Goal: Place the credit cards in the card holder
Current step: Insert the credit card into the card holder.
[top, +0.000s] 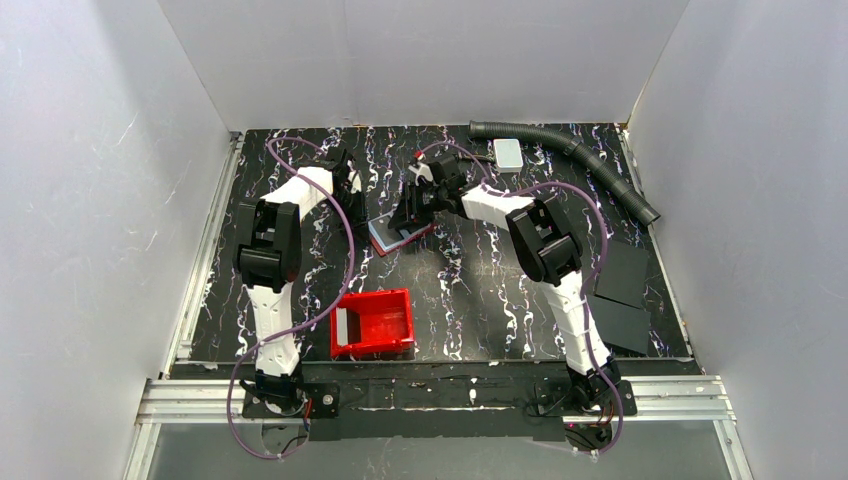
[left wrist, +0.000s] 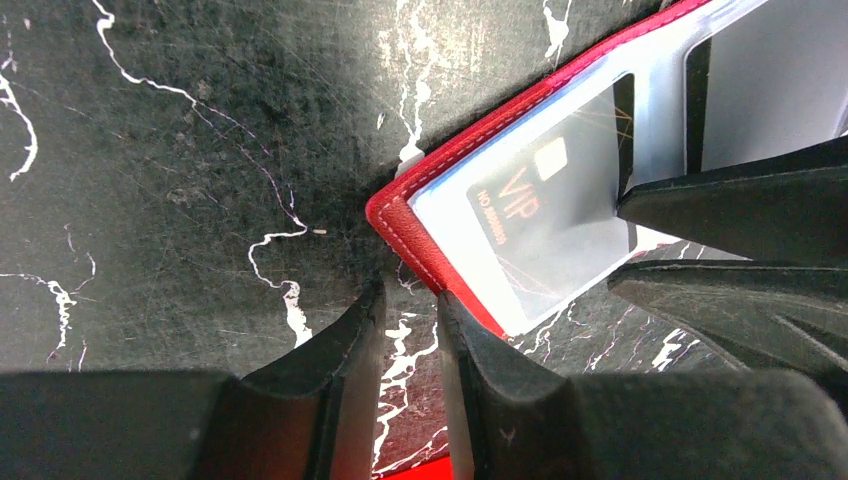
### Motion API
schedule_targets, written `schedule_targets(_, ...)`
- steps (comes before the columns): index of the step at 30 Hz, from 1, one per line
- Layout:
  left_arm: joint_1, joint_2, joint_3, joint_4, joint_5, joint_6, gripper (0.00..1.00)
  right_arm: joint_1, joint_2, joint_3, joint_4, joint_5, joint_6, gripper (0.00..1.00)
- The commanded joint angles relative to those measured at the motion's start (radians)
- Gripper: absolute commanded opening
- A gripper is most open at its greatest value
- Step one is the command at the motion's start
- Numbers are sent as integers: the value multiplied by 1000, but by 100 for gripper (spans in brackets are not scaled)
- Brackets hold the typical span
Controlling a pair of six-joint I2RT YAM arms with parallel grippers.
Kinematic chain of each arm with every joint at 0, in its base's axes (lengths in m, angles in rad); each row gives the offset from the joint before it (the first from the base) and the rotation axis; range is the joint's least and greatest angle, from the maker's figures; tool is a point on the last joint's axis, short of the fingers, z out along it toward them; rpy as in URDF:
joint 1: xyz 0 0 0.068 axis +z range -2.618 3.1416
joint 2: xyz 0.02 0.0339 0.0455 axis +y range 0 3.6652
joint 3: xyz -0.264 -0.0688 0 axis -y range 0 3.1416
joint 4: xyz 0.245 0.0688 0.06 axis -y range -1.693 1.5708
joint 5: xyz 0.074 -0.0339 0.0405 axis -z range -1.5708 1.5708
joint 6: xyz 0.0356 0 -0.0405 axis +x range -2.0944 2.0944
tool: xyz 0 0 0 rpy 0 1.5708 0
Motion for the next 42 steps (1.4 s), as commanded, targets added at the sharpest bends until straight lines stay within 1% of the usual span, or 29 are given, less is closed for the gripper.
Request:
schedule_targets(1, -4, 14, 26, -15, -3, 6, 25, 16, -46, -58, 123, -26, 84, 39)
schedule_targets(3, -4, 14, 28, -15, -8, 7, 25, 16, -50, -61, 124, -21, 80, 39)
schedule_targets(9, -2, 6, 30, -23, -44, 19, 25, 13, -57, -9, 34, -8, 18, 40)
schedule_targets(15, -1, 3, 33, -26, -51, 23, 25, 11, -62, 59, -118, 77, -97, 43)
schedule_targets(19, 0, 8, 34, -26, -50, 23, 25, 11, -65, 60, -151, 106, -129, 44)
schedule_targets(24, -1, 15, 40, -27, -43, 20, 26, 22, -80, -8, -113, 104, -95, 45)
schedule_targets(26, 1, 20, 47, -26, -39, 15, 26, 30, -98, -74, -34, 94, -46, 45)
schedule_targets(31, 4, 40, 64, -24, -13, -5, 26, 35, -143, -222, 227, 52, 168, 45)
schedule_targets(33, 7, 45, 67, -23, -4, -12, 27, 36, -157, -253, 270, 61, 217, 45)
schedule_targets(37, 12, 34, 62, -23, -4, -11, 28, 36, -177, -271, 270, 95, 213, 45)
schedule_targets(42, 20, -15, 36, -41, -39, -1, 29, 34, -183, -218, 151, 128, 124, 44)
